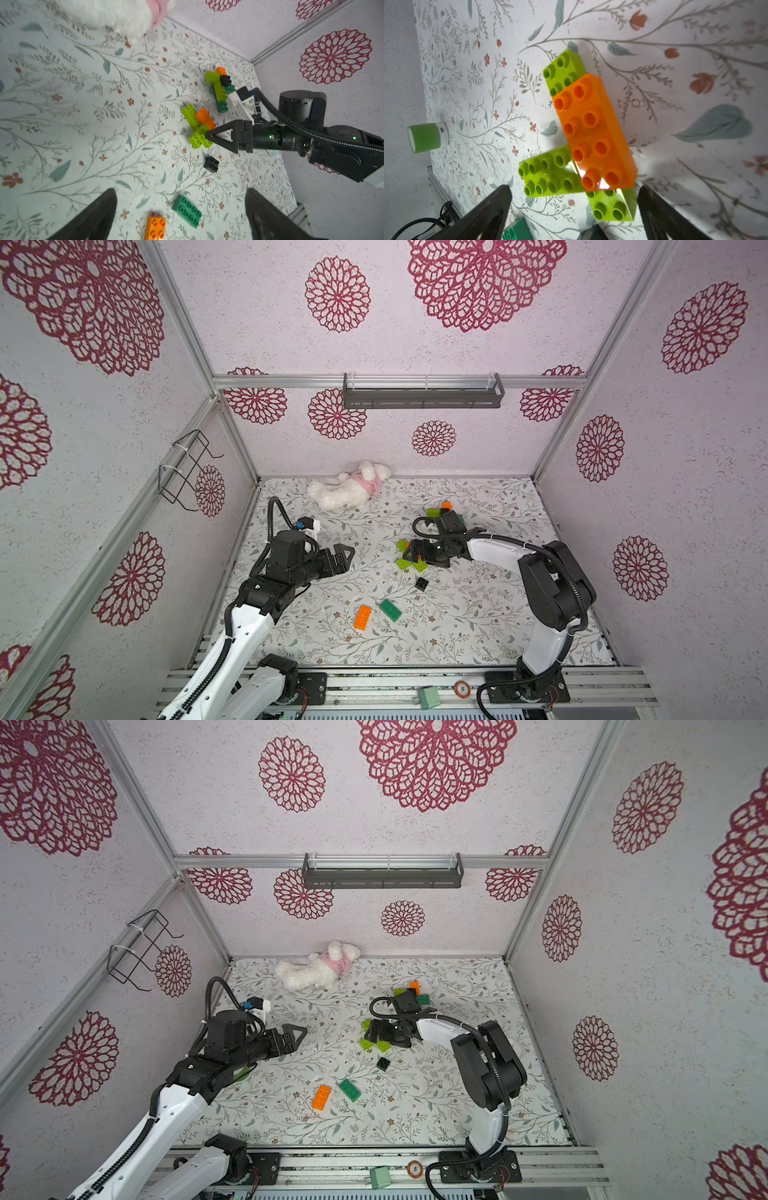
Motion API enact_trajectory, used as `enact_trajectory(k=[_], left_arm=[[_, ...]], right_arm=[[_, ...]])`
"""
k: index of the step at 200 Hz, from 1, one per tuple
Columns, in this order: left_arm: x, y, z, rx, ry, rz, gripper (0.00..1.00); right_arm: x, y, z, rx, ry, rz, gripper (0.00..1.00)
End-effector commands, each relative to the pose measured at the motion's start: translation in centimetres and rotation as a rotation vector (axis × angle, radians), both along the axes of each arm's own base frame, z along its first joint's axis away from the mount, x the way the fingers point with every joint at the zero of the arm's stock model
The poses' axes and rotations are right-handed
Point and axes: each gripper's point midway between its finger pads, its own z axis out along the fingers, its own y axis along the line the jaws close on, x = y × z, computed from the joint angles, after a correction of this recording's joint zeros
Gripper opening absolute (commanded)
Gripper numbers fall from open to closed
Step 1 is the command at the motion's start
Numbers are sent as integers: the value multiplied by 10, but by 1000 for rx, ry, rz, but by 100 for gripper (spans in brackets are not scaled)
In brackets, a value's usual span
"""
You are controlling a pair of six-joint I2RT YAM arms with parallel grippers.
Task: Assemble a small pinwheel with lego
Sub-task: Adjust the lego brick at the center of the board, then pick up the lego brick from the center of the board.
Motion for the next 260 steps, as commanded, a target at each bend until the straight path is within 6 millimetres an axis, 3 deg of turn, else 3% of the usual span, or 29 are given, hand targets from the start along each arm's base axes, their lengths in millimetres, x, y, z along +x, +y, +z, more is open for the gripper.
enact_trajectory(k=[1,46,74,87,104,146,201,227,260], left_arm=[[-28,-8,-37,33,186,-33,99],[-54,-15,-84,189,311,-13,88],[-64,-17,-101,267,325,-13,86],[-67,-15,-111,315,342,-4,84],[-72,-28,-121,341,349,-53,78],[-89,-55,-140,441,327,-184,73],[-96,-43,-165,595,374,-163,58],[-96,-47,-169,573,364,-177,57],[-99,-47,-175,574,373,-184,46]], right_arm=[[-5,15,11,59,-11,25,98],[-14,41,17,116,-10,43,96],[-12,52,18,125,-29,25,95],[-9,49,17,108,-38,2,95],[-7,40,18,78,-59,-37,95],[-25,26,24,63,-47,-36,97],[-32,17,40,53,-73,-15,99],[-31,18,42,54,-77,-5,99],[-27,16,45,52,-84,-9,99]])
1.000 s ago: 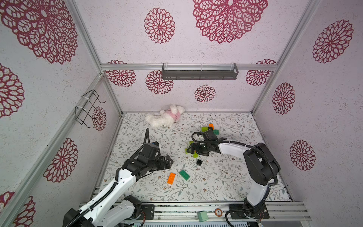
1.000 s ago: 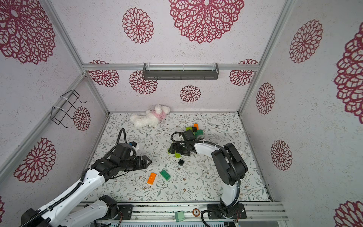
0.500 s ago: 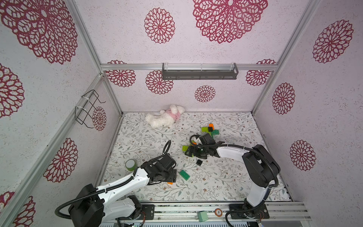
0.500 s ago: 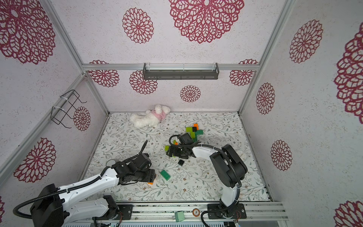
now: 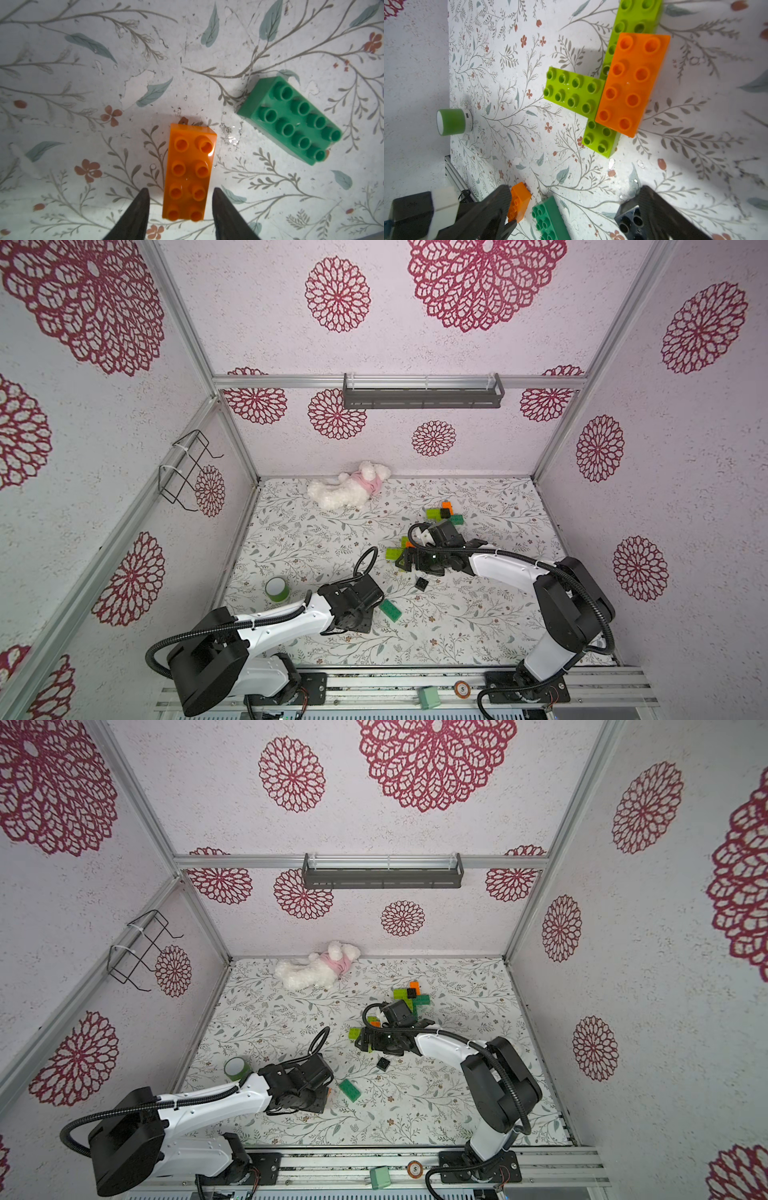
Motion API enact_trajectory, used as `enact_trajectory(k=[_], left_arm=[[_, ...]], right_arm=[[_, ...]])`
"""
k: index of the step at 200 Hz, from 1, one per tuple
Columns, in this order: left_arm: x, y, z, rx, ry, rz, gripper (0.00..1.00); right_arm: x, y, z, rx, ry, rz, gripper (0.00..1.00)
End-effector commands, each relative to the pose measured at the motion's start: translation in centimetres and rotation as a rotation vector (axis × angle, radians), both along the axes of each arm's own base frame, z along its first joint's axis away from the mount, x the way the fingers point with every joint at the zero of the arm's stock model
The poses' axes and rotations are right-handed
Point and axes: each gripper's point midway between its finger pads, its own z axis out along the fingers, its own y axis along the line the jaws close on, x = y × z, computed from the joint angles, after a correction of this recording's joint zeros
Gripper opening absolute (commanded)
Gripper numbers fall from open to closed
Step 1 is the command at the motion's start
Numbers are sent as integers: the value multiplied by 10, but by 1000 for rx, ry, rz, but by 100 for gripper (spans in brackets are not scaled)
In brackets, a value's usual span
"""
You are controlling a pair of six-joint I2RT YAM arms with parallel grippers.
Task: Assemble a small pinwheel with lego
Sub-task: Pick up the lego brick from the center of the board.
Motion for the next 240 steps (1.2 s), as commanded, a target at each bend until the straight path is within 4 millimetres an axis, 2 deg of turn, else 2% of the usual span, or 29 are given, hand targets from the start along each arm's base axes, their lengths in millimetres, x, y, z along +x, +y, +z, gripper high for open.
enact_trajectory(k=[1,77,113,139,155,169,181,199,215,240], left_arm=[[2,1,-5,7,-20,11,46],[-5,3,-20,33,23,-14,40],[-4,6,-20,55,24,-7,29],[2,15,-6,96,-13,40,22],[10,26,12,160,-55,66,20],[16,26,30,173,-85,66,20],[24,12,47,117,-111,49,20],[37,-24,66,-21,-123,13,20],[47,-49,68,-100,-83,-12,20],[65,-73,65,-137,-56,-53,20]], right_arm=[[8,-1,18,7,-43,1,99],[15,-5,24,5,-54,3,99],[21,-9,27,0,-68,0,99],[27,-10,28,-3,-80,5,99],[29,-12,29,-5,-90,6,99],[31,-13,30,-1,-97,8,99],[35,-15,34,11,-107,5,99],[44,-21,45,40,-130,-10,98],[50,-25,55,91,-145,-23,97],[54,-28,64,131,-162,-30,95]])
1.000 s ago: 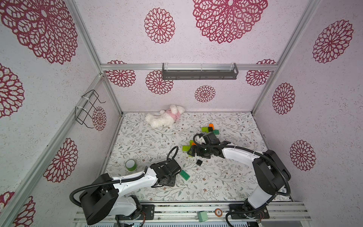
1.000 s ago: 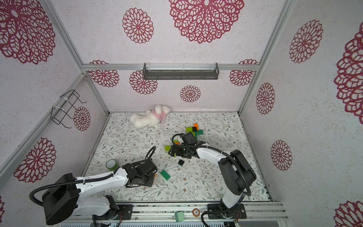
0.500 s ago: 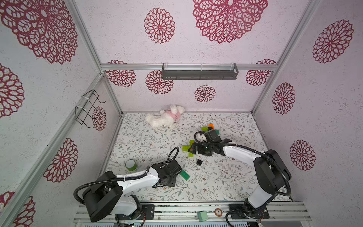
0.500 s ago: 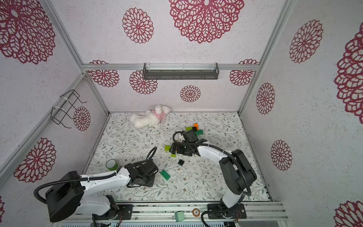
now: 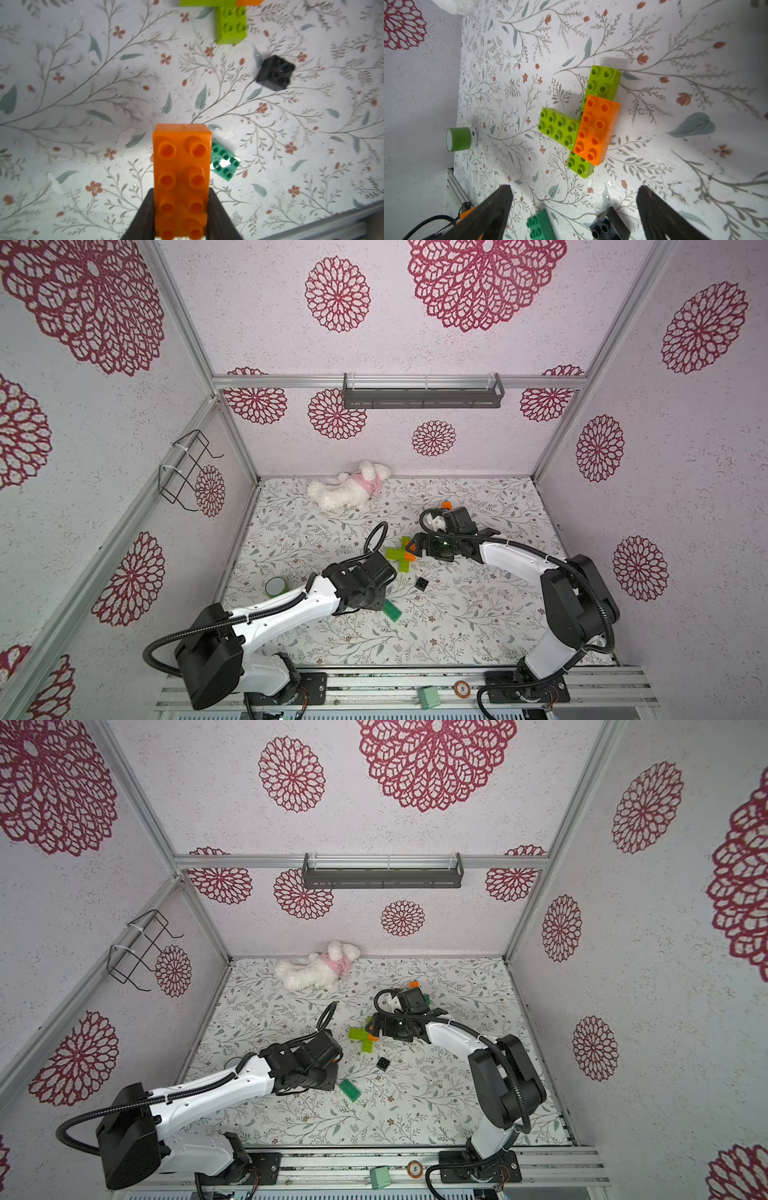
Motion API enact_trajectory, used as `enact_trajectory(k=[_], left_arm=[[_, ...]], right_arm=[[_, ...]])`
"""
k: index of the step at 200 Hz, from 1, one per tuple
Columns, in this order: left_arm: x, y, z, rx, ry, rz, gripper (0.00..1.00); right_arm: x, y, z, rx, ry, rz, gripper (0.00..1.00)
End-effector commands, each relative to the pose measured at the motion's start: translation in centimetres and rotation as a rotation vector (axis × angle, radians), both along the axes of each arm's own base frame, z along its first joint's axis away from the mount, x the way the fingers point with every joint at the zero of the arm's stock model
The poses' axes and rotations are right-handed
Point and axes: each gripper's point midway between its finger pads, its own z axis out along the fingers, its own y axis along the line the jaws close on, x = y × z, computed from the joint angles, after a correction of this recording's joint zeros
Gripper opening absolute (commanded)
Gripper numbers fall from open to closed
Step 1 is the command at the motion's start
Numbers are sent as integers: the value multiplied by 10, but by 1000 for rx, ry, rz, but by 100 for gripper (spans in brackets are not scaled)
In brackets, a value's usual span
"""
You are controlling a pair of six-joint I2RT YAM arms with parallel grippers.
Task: Assemble a small pinwheel with lego
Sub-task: Pick up the lego brick from the center of the board, then assemble the lego brick with the lego brick.
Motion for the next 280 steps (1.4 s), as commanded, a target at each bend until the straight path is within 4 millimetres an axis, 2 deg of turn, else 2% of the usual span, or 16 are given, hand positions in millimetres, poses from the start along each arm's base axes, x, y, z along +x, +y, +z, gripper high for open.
enact_trajectory(k=[1,28,55,104,116,156,192,194,199,280], left_arm=[[14,-24,-6,-52,36,-53,20],[33,-35,-14,-49,58,-80,20],[53,-38,-23,-21,70,-76,20],[84,-56,-36,28,54,-110,21],[89,-61,-39,29,53,-115,21],[99,-62,-53,66,66,-103,20],[106,-61,-50,66,43,-78,20],[105,-59,-62,84,64,-77,20],[105,-58,-66,91,70,-74,20],[108,-58,-74,87,71,-67,21]], right_arm=[[8,5,40,94,-91,18,95],[7,6,41,115,-87,30,89],[6,12,39,148,-73,52,77],[1,30,30,253,-6,113,28],[2,33,29,268,8,121,21],[2,39,18,285,43,136,16],[4,44,8,306,78,145,14],[3,44,7,307,81,145,15],[4,45,6,309,84,145,14],[4,51,-8,319,135,148,13]])
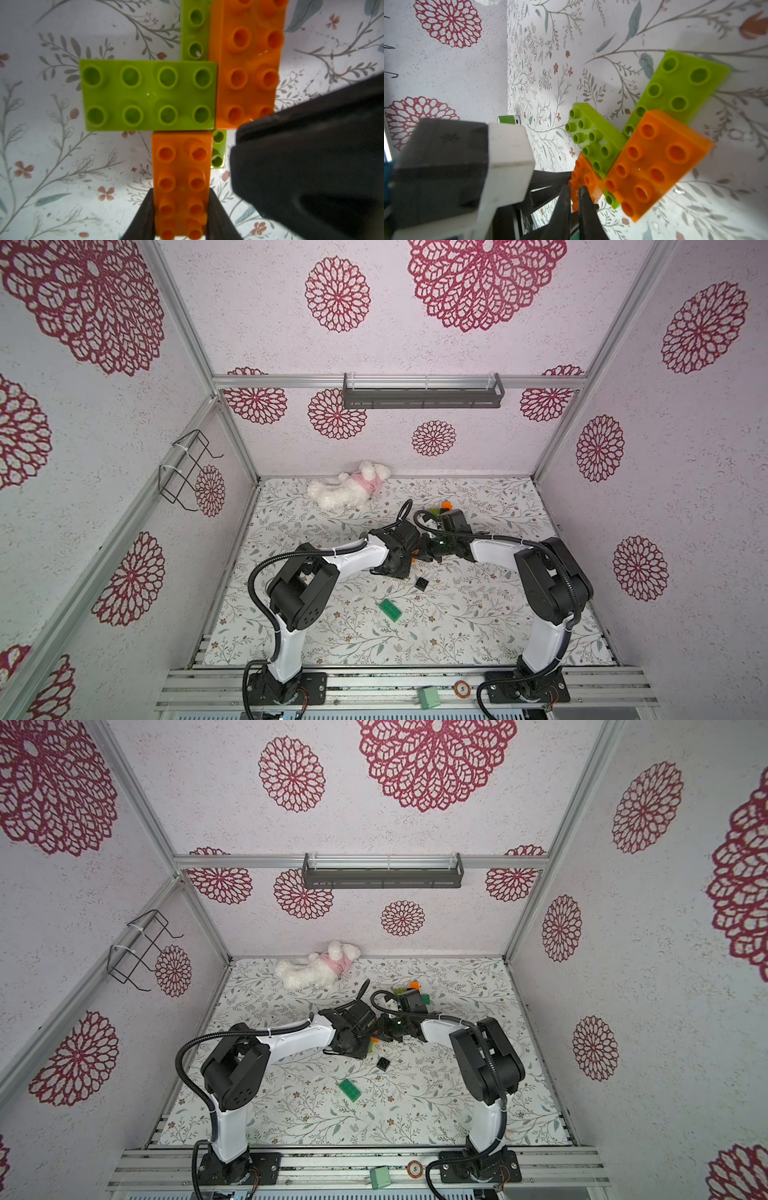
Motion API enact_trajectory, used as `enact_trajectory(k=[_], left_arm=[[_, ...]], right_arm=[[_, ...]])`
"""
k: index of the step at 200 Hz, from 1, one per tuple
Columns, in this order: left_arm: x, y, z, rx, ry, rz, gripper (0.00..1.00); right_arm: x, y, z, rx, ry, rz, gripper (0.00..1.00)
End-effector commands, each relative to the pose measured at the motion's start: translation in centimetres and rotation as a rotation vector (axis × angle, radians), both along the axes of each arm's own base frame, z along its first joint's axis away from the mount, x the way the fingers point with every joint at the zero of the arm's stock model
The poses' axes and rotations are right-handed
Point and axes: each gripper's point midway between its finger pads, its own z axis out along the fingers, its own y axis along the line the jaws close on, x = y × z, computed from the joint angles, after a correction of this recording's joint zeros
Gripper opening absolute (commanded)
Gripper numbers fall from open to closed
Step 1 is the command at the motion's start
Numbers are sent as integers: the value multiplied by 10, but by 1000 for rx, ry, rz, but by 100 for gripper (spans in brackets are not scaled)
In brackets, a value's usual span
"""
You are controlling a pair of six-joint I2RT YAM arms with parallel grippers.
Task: Assemble a small pinwheel with lego
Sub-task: Assemble the lego brick with the lego brick.
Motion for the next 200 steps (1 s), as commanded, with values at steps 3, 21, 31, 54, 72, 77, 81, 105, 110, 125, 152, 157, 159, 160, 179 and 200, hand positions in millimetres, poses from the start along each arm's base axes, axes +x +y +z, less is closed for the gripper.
enact_trajectory(k=[3,21,31,54,72,77,81,105,110,125,152,157,159,160,179,200], left_arm=[[6,2,-5,8,-11,14,21],[7,0,-4,6,-18,9,21],[8,1,-4,8,-21,9,21],[9,1,-4,7,-22,9,21],[10,0,-4,7,-24,7,21],[10,0,-4,5,-23,7,21],[10,-1,-4,3,-24,7,21],[11,-3,-4,-9,-29,4,21],[11,-3,-4,-9,-31,2,21],[11,-4,-4,-12,-28,-1,21],[11,-4,-4,-13,-33,-8,22],[11,-4,-4,-12,-32,-10,22],[11,-5,-4,-13,-33,-12,22],[12,-5,-4,-13,-34,-11,22],[12,-3,-5,-7,-36,-12,22],[12,-3,-4,-4,-40,-19,23]], right_arm=[[5,10,16,47,-25,24,13],[3,12,10,30,-11,31,13],[2,11,5,11,-5,31,12],[1,10,-6,-42,4,29,10],[-2,9,-14,-68,20,30,8],[-2,8,-16,-77,25,28,8],[-2,7,-18,-86,28,27,8],[-6,7,-26,-96,45,29,7],[-7,8,-27,-99,48,30,7],[-8,9,-31,-109,51,30,7],[-5,2,-41,-181,50,0,4],[-4,-1,-44,-203,47,-9,4],[-4,-2,-44,-211,47,-11,4],[-4,-2,-45,-215,47,-11,4],[-7,-11,-56,-272,61,-19,3],[-13,-16,-66,-305,81,-21,1]])
